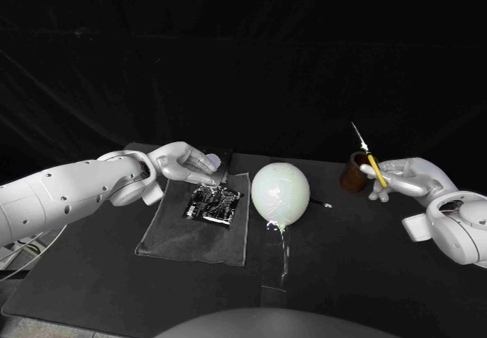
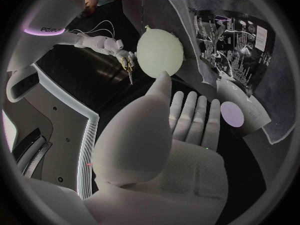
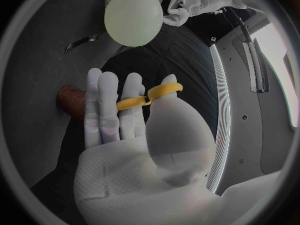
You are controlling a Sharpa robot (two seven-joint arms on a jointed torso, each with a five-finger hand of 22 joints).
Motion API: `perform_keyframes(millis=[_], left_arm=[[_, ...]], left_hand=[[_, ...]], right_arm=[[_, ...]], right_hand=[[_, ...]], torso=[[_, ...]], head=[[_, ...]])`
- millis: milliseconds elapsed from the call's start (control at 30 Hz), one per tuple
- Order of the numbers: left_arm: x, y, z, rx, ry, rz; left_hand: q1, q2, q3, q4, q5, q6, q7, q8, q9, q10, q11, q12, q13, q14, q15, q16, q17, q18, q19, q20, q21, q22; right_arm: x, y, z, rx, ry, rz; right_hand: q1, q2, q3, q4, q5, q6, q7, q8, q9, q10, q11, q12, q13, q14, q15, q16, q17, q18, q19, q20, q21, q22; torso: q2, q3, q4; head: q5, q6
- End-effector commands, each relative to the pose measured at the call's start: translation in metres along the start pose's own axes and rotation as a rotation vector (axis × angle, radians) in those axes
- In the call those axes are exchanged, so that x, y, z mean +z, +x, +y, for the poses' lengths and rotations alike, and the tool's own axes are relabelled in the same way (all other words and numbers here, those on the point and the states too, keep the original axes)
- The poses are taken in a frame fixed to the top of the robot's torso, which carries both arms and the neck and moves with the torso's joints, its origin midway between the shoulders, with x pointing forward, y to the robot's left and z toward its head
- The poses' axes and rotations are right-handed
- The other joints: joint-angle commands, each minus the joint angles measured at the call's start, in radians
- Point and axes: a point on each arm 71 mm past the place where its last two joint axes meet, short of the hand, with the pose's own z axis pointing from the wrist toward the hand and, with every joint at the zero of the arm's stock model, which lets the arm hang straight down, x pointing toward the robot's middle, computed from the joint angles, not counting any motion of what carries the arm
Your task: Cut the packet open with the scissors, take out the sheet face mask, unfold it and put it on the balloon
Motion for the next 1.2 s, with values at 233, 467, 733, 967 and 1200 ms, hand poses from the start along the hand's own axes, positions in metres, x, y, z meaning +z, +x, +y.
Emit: perform_keyframes(millis=[233, 467, 733, 967, 1200], left_arm=[[0.015, -0.004, -0.018, -0.049, 0.086, -0.061], [0.029, -0.010, -0.036, -0.114, 0.119, -0.062], [0.053, -0.035, -0.067, -0.162, 0.147, -0.064], [0.073, -0.044, -0.090, -0.207, 0.173, -0.063], [0.095, -0.051, -0.106, -0.132, 0.182, -0.116]], left_hand=[[0.012, 0.009, 0.009, -0.008, -0.002, 0.025, 0.003, 0.008, -0.004, 0.032, -0.009, 0.010, -0.002, 0.030, -0.009, 0.016, -0.003, 0.010, 0.060, 0.000, 0.016, 0.006], [0.008, 0.022, 0.021, 0.002, 0.002, 0.054, 0.008, 0.010, -0.015, 0.107, -0.044, 0.021, -0.001, 0.209, -0.061, 0.105, 0.023, 0.083, 0.204, -0.021, 0.097, 0.039], [0.003, 0.015, 0.033, 0.047, -0.001, 0.085, -0.022, 0.003, -0.031, 0.270, -0.097, 0.034, -0.003, 0.426, -0.136, 0.204, 0.070, 0.098, 0.396, -0.107, 0.242, 0.108], [-0.041, -0.014, 0.016, 0.114, 0.001, 0.092, -0.017, -0.007, -0.041, 0.280, -0.089, 0.001, -0.006, 0.394, -0.120, 0.173, 0.069, 0.076, 0.302, -0.076, 0.188, 0.083], [-0.106, -0.036, -0.011, 0.156, -0.003, 0.015, 0.057, -0.055, -0.062, 0.092, -0.007, -0.079, -0.008, 0.178, -0.034, 0.047, 0.033, 0.048, 0.141, -0.012, 0.072, 0.023]], right_arm=[[0.001, -0.001, 0.002, -0.023, -0.013, 0.020], [0.009, -0.007, 0.006, -0.125, 0.016, 0.071], [0.035, -0.015, 0.026, -0.395, 0.072, 0.118], [0.071, -0.023, 0.050, -0.555, 0.119, 0.070], [0.109, -0.008, 0.081, -0.764, 0.056, 0.043]], right_hand=[[0.307, 0.283, -0.004, -0.008, 0.001, 0.006, 0.000, -0.009, 0.000, 0.048, -0.026, 0.054, 0.005, -0.022, -0.033, -0.009, -0.002, 0.017, -0.007, -0.002, -0.004, 0.002], [0.378, 0.289, 0.020, -0.058, 0.001, 0.010, -0.003, -0.021, -0.004, 0.063, -0.029, 0.072, 0.034, -0.009, -0.037, 0.002, 0.005, 0.018, -0.003, -0.006, 0.001, 0.008], [0.403, 0.292, 0.036, -0.077, 0.003, 0.015, -0.001, -0.028, -0.006, 0.068, -0.029, 0.078, 0.046, -0.002, -0.038, 0.018, 0.014, 0.018, -0.002, -0.008, 0.007, 0.014], [0.404, 0.292, 0.040, -0.078, 0.003, 0.018, -0.001, -0.028, -0.006, 0.071, -0.029, 0.079, 0.048, 0.002, -0.039, 0.024, 0.017, 0.018, 0.000, -0.008, 0.009, 0.015], [0.401, 0.292, 0.041, -0.076, 0.000, 0.019, -0.001, -0.029, -0.006, 0.070, -0.028, 0.070, 0.039, 0.001, -0.038, 0.013, 0.013, 0.017, -0.001, -0.008, 0.010, 0.016]], torso=[[0.000, -0.0013, -0.0018], [0.000, -0.0011, -0.0002], [-0.003, -0.0004, -0.0048], [-0.003, -0.0002, -0.0059], [0.001, -0.0002, -0.0057]], head=[[-0.033, 0.023], [-0.096, 0.063], [-0.168, 0.112], [-0.197, 0.137], [-0.219, 0.162]])
